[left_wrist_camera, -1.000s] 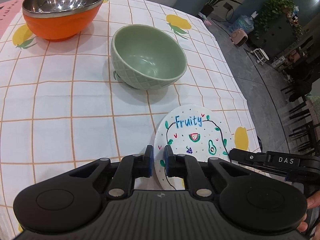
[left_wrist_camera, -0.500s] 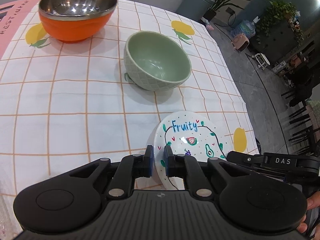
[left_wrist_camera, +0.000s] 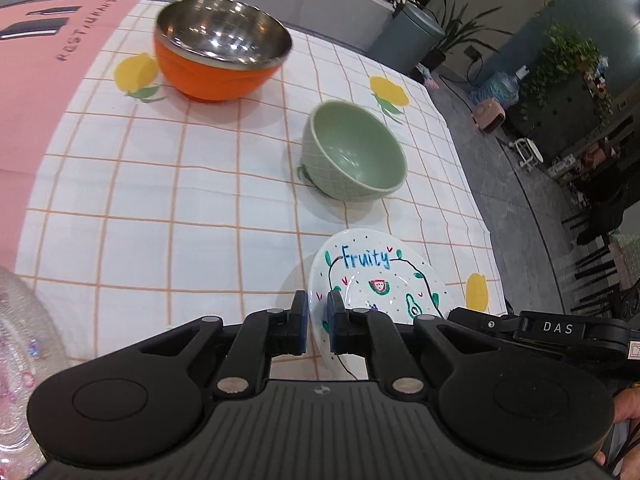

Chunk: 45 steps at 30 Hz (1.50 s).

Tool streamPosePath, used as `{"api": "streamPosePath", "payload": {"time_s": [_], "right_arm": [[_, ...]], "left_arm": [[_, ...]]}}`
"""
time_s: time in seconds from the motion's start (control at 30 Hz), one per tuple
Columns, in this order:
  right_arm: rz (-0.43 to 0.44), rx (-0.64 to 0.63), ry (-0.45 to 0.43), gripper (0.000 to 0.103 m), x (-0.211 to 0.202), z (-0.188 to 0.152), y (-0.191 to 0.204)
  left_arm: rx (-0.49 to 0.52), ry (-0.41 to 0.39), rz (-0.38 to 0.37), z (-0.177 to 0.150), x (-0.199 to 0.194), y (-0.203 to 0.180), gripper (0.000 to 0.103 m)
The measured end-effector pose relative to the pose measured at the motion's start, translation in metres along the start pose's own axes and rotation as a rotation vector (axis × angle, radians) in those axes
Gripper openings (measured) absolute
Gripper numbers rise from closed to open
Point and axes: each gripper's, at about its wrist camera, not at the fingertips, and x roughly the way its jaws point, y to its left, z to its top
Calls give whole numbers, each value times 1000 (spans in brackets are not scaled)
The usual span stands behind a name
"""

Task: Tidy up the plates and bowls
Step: 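Close both grippers on the Fruity plate rim and lift the plate, then carry the Fruity plate with both grippers and lower it beside the blue bowl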

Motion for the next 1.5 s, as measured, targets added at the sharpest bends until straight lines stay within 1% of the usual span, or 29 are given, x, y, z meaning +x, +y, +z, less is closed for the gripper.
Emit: {"api": "streamPosePath", "payload": {"time_s": [0.1, 0.33, 0.67, 0.9, 1.17, 1.3, 1.5], "right_arm": [[-12, -38, 11, 8, 1, -1, 12], [-18, -66, 33, 8, 5, -1, 31], [19, -106, 40, 8, 3, -10, 71], [50, -161, 58, 7, 12, -25, 116], [78, -235, 93, 7, 29, -44, 174], [93, -259, 116, 7, 40, -56, 199], [104, -282, 159, 7, 63, -74, 226]], "left_arm": [[-26, 1, 2, -1, -3, 8, 10], [-60, -20, 18, -3, -19, 20, 10], [-95, -73, 55, 1, -58, 46, 10], [-135, -111, 89, 0, -91, 80, 10], [-207, -148, 130, -4, -127, 126, 10], [-234, -155, 158, -8, -141, 146, 10], [-281, -146, 188, -17, -154, 175, 10]]}}
